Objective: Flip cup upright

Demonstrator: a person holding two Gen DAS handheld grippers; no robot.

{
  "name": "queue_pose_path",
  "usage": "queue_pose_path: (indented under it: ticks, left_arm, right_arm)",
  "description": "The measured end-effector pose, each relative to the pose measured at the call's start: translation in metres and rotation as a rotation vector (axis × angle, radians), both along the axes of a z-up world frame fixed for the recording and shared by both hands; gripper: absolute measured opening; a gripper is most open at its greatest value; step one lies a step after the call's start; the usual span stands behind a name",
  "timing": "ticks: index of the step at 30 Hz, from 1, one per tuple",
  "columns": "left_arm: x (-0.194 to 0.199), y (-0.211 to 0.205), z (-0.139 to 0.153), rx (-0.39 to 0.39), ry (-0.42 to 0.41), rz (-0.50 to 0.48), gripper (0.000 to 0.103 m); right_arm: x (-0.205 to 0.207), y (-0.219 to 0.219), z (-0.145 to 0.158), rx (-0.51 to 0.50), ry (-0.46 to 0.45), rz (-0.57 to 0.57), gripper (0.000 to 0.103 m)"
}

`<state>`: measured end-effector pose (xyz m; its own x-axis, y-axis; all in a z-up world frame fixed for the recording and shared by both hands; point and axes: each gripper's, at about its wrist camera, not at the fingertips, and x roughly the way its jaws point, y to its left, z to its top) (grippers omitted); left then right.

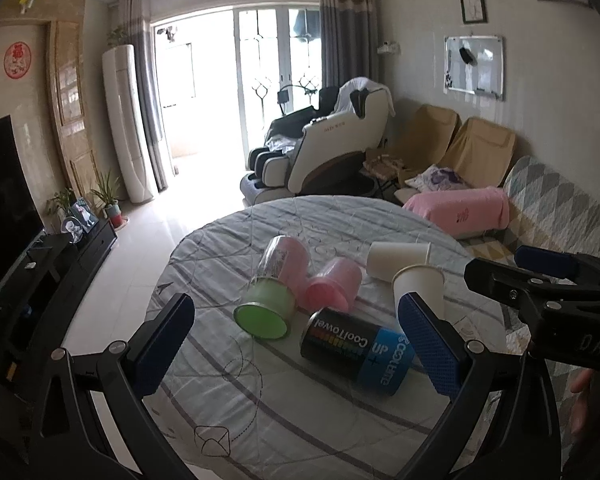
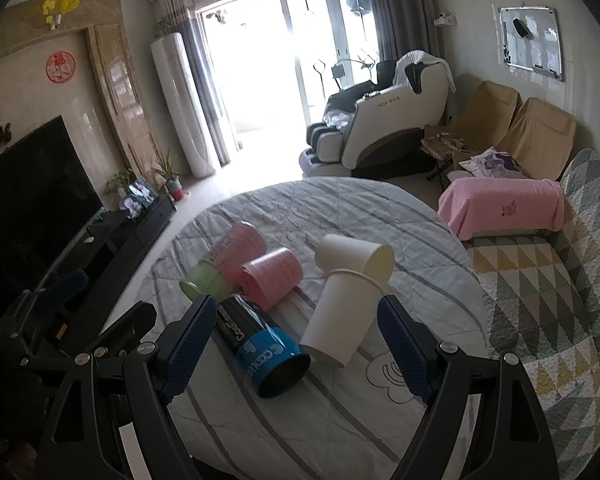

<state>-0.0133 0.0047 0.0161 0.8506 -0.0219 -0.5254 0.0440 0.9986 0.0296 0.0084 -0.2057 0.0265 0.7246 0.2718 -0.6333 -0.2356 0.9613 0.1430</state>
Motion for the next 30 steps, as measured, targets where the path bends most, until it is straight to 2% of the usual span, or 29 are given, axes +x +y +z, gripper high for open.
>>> queue_pose_path:
  ticks: [6,16,25,30]
  left_arm:
    - [0.001,0.005,0.001,-0.014,-0.023,0.017,0.103]
    - [0.010,0.014,-0.005,-0.012,0.004,0.027,0.103]
    - [0.026,0.033,-0.011,-0.027,0.048,0.027,0.103]
    - [0.037,0.040,-0.013,-0.022,0.071,0.025,0.103]
  right_arm:
    - [-0.002,0.004,0.005,-0.010,-0.035,0.011,0.084]
    - [0.012,0.009,0.003,-0.062,-0.009,0.012,0.084]
    - [0.037,0.014,-0.004,-0.101,0.061,0.060,0.084]
    - [0.056,0.026,-0.005,-0.106,0.111,0.131,0.084]
